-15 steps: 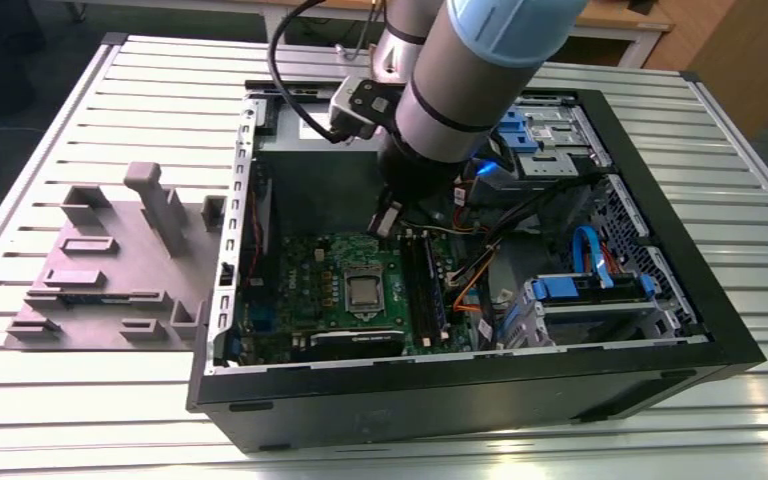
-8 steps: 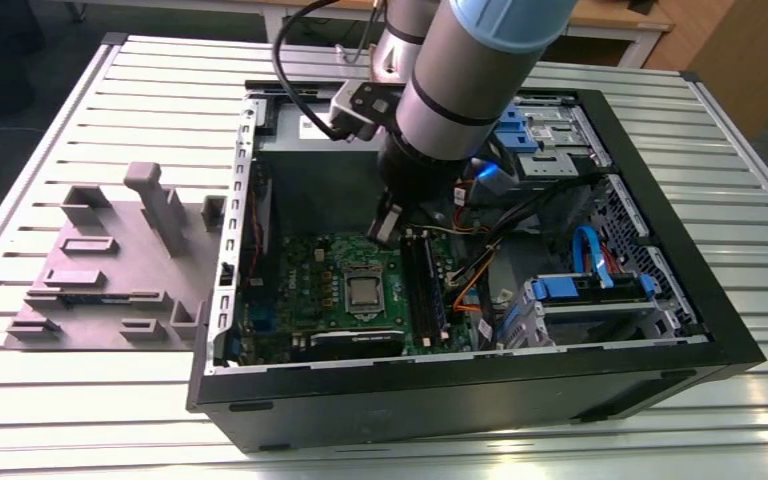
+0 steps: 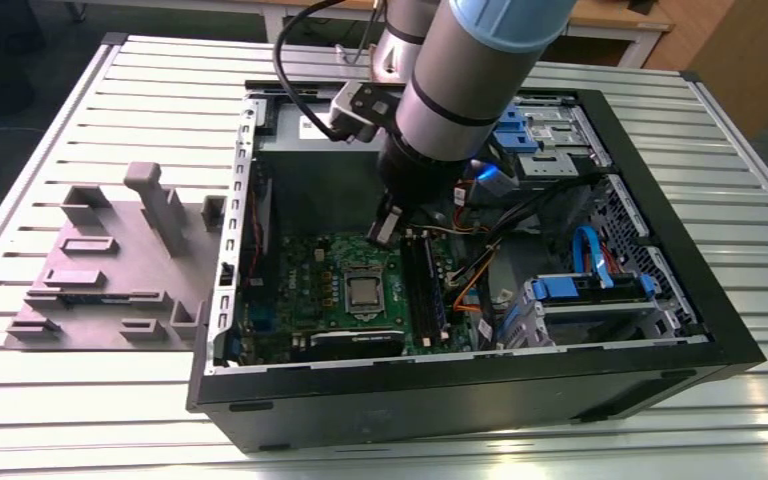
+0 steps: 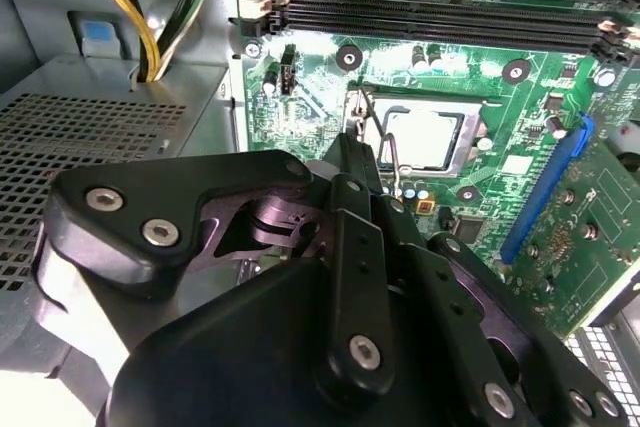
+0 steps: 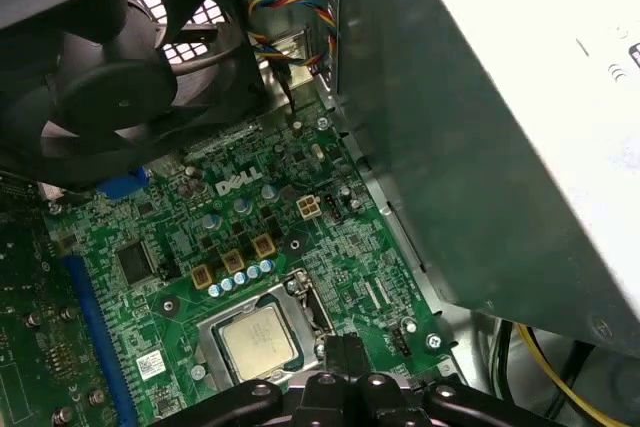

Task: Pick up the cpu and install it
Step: 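Install the first cpu locking lever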

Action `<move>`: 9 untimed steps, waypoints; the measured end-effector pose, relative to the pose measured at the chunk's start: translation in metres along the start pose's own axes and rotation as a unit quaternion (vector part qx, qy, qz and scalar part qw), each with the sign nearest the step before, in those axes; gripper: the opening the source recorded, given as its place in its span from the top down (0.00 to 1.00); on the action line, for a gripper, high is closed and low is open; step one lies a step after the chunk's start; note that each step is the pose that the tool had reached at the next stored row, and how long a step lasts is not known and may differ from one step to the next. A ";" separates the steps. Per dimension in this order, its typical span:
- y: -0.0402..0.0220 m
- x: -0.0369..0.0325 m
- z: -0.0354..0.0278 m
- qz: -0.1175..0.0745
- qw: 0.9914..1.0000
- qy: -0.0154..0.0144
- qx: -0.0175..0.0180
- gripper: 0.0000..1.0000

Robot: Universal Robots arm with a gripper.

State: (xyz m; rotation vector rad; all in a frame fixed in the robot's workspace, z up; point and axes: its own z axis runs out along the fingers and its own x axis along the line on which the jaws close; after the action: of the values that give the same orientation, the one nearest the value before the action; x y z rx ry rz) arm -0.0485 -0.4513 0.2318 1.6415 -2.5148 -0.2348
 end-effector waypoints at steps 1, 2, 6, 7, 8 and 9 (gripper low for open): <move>-0.0002 -0.0001 0.0007 0.000 1.000 0.001 0.000 0.90; -0.0005 -0.0001 0.0013 0.001 1.000 0.002 0.001 0.90; -0.0017 -0.0001 0.0033 0.004 1.000 0.005 0.002 0.90; -0.0018 0.0000 0.0035 0.005 1.000 0.006 0.003 0.90; -0.0019 0.0002 0.0035 0.006 1.000 0.008 0.004 0.90; -0.0020 0.0003 0.0036 0.008 1.000 0.009 0.004 0.90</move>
State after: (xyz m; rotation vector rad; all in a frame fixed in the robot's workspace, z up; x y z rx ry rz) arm -0.0475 -0.4521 0.2279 1.6180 -2.5185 -0.2067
